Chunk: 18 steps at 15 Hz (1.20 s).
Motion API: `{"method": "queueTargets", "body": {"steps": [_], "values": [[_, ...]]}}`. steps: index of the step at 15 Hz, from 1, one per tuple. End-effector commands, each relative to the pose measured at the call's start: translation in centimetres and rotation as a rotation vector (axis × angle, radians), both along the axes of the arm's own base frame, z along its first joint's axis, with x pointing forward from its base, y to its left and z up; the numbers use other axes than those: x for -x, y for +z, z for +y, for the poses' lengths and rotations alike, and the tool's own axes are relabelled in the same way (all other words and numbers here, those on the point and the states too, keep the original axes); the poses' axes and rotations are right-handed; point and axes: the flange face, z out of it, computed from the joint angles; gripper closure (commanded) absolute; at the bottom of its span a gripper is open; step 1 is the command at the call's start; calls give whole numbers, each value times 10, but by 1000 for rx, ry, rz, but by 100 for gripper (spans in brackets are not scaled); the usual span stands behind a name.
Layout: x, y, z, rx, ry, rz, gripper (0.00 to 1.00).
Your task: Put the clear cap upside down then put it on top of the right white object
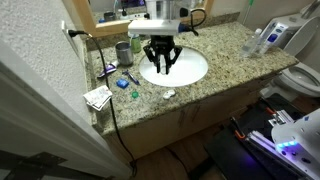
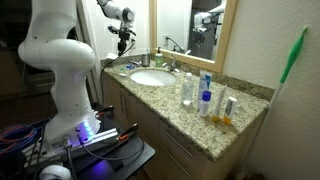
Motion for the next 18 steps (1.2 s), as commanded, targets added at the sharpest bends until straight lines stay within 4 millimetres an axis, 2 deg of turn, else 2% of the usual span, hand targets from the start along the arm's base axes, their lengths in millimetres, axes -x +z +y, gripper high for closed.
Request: {"method": "queueTargets", "body": {"steps": [1,2,5,8,10,12,13,16,17,18], "values": [[4,5,-1,5,0,-6,67],[2,-5,-3,90,-17,-16,92],[10,-30,16,296,13,-77,92],[33,-48,50,471,70,-129,92],[44,-53,69,578,130,-166,92],[48,-50,78,673,203,-226,92],[53,-54,72,608,168,-195,67],[55,-52,81,653,202,-228,67],[51,-57,81,663,233,-259,92],[52,-63,87,659,300,-307,92]]}}
